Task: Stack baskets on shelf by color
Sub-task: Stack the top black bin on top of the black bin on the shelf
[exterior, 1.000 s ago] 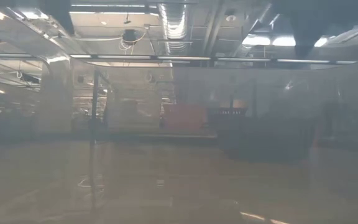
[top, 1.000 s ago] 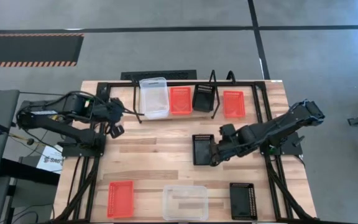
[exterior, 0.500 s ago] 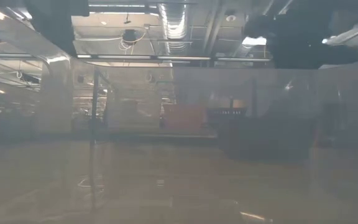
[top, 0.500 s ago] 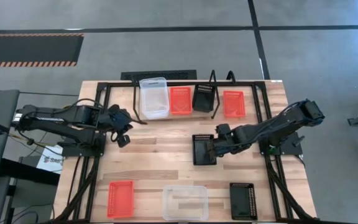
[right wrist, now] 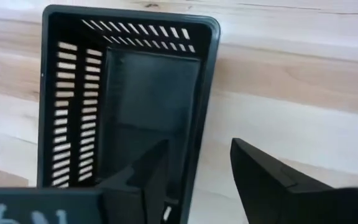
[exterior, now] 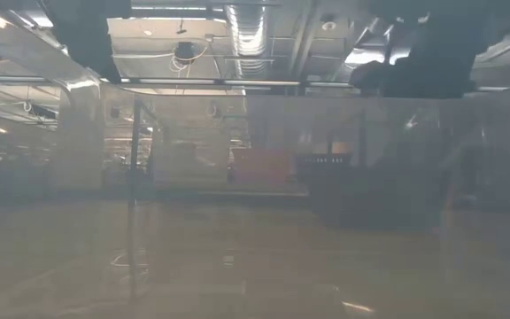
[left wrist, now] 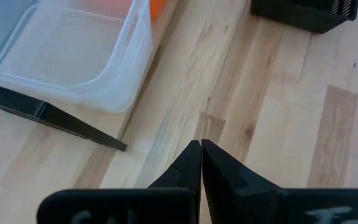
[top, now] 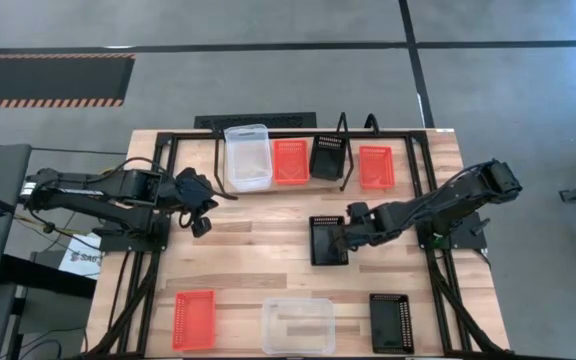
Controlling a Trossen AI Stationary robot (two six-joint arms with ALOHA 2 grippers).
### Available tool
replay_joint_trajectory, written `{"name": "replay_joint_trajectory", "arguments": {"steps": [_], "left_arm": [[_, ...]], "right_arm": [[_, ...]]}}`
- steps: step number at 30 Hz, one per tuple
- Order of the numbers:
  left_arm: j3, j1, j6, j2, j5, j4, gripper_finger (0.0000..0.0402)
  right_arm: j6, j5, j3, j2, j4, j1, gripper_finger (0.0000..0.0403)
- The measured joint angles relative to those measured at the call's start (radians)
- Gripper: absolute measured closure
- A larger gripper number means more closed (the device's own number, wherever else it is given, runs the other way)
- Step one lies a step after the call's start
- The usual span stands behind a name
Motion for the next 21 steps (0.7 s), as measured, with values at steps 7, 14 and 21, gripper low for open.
{"name": "replay_joint_trajectory", "arguments": {"steps": [7,14,21], "left_arm": [[0.000,0.000,-0.004,0.000,-0.002,-0.001,0.0401],[0.000,0.000,-0.006,0.000,-0.003,-0.002,0.0401],[0.001,0.000,-0.007,0.000,-0.025,-0.001,0.0401]], "right_arm": [[-0.054,-0.020,-0.067,0.000,0.139,-0.041,0.0210],[-0.094,-0.049,-0.090,0.000,0.138,-0.086,0.0241],[-0.140,-0.051,-0.089,0.000,0.137,-0.134,0.0366]]}}
